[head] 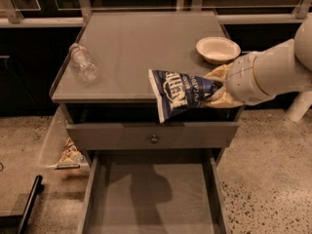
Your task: Place blue chip bag into middle drawer
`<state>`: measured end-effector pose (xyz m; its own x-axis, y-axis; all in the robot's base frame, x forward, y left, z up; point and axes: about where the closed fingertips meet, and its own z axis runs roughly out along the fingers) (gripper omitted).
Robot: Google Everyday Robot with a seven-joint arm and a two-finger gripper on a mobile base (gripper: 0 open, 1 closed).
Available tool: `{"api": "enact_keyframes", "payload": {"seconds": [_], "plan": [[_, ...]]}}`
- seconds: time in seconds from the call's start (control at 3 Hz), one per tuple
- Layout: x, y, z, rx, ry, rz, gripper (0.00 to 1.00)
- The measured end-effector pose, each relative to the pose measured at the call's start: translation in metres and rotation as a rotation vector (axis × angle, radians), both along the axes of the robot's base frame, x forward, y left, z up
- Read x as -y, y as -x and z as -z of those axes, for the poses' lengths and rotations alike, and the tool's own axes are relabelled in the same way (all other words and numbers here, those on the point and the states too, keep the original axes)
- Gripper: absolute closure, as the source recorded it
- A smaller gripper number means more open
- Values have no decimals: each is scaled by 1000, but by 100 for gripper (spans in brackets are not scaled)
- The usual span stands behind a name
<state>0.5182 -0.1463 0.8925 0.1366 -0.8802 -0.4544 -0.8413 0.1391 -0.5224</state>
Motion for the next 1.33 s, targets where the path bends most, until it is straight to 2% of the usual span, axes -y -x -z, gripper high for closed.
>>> {"api": "enact_keyframes", "payload": {"seconds": [0.33,0.67,1.0,1.33], "plan": [[11,19,19,-65,-16,-12,100],[10,19,19,-68,-16,-14,100],[5,16,40,-89,-8,-35,100],[4,27,97,-149,-24,-38,100]]}}
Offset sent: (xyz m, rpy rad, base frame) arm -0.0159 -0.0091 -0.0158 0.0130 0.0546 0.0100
